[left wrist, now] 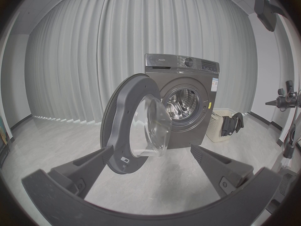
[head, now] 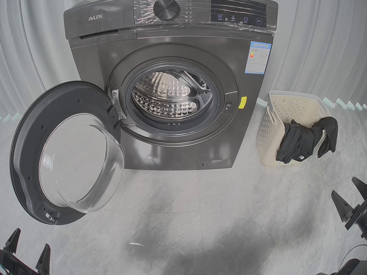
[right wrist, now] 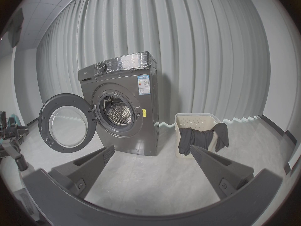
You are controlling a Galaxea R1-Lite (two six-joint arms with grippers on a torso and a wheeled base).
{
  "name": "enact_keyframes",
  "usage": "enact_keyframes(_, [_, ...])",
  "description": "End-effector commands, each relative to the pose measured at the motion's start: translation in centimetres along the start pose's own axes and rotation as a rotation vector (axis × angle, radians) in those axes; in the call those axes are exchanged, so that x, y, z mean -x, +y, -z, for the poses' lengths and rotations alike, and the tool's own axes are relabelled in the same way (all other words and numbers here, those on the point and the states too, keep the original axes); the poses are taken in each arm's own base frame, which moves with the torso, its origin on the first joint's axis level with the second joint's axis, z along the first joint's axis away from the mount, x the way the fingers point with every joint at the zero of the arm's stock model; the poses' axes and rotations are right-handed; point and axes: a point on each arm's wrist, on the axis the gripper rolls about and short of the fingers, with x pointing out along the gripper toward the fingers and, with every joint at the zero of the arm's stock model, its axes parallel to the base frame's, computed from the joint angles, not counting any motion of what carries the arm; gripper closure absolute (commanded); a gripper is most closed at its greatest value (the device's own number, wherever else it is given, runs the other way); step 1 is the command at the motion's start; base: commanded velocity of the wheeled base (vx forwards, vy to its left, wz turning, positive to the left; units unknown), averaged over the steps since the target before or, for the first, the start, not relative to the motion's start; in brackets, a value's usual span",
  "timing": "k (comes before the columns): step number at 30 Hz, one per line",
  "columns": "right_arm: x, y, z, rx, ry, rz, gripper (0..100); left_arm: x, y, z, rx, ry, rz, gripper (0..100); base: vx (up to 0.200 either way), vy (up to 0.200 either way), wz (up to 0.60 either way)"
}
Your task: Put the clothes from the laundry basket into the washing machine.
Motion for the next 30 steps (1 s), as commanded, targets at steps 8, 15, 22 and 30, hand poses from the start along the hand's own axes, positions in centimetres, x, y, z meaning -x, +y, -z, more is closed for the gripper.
enact_keyframes(8, [7.2,-0.1,4.4,0.024,-0.100,0.114,0,0.0,0.0,0.5,0.002,-0.002,0.000,0,0.000,0.000,0.00])
enact_keyframes(15, [8.2,0.1,6.0,0.033,-0.087,0.171,0,0.0,0.0,0.5,0.002,-0.002,0.000,0,0.000,0.000,0.00])
enact_keyframes(22, [8.3,0.2,7.0,0.013,-0.015,0.160,0,0.0,0.0,0.5,0.002,-0.002,0.000,0,0.000,0.000,0.00])
enact_keyframes(30, [8.3,0.2,7.0,0.007,-0.016,0.158,0,0.0,0.0,0.5,0.002,-0.002,0.000,0,0.000,0.000,0.00])
